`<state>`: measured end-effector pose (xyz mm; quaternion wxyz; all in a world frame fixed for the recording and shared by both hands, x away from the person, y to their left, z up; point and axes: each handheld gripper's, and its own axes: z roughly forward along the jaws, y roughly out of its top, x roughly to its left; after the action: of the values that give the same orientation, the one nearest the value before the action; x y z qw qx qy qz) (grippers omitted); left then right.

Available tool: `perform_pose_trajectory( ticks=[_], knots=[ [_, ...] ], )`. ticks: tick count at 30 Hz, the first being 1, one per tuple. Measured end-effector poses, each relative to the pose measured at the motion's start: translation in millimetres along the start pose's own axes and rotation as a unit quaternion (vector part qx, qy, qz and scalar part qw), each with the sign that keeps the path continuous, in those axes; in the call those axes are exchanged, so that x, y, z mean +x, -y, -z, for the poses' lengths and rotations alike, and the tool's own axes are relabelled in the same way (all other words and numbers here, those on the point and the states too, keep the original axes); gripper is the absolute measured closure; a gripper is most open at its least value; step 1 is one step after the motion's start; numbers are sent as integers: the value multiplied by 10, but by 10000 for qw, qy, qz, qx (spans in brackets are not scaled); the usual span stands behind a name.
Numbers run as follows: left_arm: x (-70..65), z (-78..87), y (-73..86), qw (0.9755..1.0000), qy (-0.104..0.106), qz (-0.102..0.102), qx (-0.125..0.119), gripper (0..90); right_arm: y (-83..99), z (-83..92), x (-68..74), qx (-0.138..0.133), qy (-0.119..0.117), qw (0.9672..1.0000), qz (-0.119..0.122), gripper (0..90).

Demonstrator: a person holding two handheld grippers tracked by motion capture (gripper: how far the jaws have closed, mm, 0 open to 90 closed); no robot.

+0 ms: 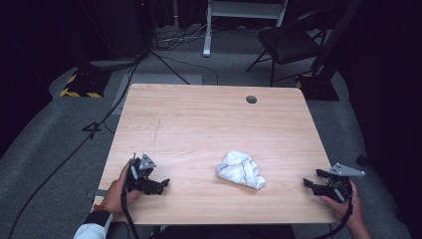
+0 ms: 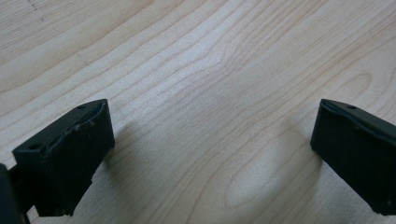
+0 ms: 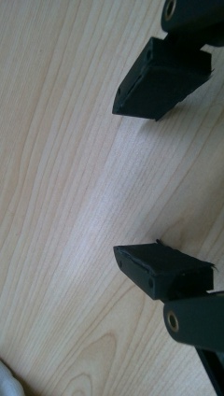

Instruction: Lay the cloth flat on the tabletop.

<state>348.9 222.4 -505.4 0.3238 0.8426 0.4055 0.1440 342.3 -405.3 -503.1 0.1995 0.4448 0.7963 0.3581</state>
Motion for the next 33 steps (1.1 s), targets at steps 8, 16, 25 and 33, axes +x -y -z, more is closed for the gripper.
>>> perform_pose_trajectory(
  ticks=[8,16,25,33],
  knots=[
    [12,0,-7,10000,33,-48,25,0,-1,0,2,0,2,10000,-7,268],
    [10,3,-1,9999,52,-87,11,1,-90,-57,128,146,-359,9985,397,270],
    [-136,-75,-85,9992,249,-311,10,3,-355,-206,507,397,-810,9911,978,308],
    [-393,-261,-292,9954,614,-741,20,2,-686,-456,1107,360,-1231,9738,1877,346]
  ],
)
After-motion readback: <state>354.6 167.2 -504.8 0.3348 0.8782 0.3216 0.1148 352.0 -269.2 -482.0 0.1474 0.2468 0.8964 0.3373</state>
